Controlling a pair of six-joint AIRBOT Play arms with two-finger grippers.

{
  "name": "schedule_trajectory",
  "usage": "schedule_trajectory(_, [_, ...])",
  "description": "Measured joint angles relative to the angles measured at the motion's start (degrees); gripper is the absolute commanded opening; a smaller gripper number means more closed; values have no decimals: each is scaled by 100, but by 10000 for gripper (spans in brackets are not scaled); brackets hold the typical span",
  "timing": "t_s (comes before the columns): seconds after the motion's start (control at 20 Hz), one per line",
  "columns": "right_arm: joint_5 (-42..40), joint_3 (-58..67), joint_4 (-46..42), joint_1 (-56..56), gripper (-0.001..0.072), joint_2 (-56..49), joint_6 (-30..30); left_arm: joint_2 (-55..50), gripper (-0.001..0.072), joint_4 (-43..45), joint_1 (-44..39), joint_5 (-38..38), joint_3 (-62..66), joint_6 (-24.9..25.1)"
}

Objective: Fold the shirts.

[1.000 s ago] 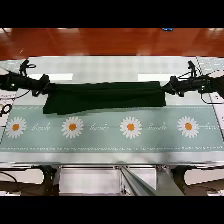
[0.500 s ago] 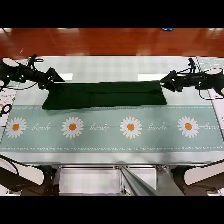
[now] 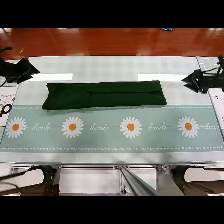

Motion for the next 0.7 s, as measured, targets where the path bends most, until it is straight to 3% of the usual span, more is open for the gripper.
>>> schedule_trajectory(0.25, [-61,-354,293,203,405,-544,9,1272,508,76,-612,723,-1770,-22])
schedule_trajectory(0.55, [175,111,839,868,404,-1414,20,1521,507,-76,-1552,1038,-2492,-24])
schedule_trajectory(0.6, [188,214,894,999,359,-1506,22,1504,507,-81,-1690,1091,-2529,-24])
schedule_trajectory(0.7, [170,426,844,1257,83,-1661,37,1469,507,-111,-1902,1246,-2570,-24])
